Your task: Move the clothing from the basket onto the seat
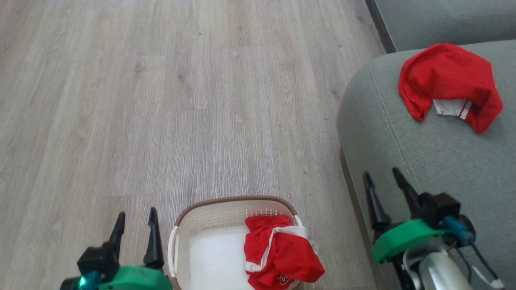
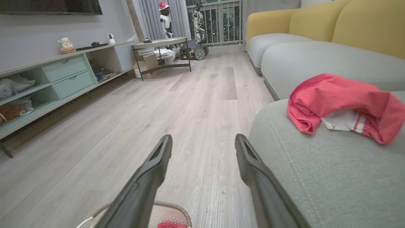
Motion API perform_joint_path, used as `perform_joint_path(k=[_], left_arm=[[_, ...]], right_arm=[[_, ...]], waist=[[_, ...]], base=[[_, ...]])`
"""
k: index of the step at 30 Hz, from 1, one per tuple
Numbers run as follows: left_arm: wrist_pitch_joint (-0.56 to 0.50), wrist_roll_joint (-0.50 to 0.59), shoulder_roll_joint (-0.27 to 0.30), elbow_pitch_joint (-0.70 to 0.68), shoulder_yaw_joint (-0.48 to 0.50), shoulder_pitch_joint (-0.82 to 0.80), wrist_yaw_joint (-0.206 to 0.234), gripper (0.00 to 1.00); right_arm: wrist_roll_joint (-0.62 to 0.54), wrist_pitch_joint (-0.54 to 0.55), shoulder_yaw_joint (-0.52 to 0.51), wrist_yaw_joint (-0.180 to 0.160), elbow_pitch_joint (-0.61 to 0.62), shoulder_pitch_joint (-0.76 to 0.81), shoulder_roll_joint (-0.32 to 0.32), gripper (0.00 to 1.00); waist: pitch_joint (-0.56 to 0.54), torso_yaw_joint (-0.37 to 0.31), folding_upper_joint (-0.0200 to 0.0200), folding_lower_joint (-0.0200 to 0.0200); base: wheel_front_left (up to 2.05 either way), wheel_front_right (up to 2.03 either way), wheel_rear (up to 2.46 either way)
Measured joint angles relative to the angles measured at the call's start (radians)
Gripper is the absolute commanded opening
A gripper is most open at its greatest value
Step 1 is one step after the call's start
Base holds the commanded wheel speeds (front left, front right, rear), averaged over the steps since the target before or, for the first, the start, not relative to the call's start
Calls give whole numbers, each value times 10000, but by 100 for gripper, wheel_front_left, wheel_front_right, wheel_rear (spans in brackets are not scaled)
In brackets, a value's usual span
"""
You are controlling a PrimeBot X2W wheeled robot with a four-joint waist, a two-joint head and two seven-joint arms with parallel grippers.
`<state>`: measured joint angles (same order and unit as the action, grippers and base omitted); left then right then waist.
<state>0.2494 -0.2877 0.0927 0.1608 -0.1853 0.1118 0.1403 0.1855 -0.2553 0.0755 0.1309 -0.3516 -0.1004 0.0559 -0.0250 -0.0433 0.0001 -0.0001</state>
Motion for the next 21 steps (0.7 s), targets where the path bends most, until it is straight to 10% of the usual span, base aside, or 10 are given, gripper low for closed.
perform_joint_path(k=[21], left_arm=[[0,470,-293,153,621,356,-433,100]], right_arm=[[209,0,288,0,84,140,-6,100]], waist=[[-129,100,0,0]], base=[[0,0,0]])
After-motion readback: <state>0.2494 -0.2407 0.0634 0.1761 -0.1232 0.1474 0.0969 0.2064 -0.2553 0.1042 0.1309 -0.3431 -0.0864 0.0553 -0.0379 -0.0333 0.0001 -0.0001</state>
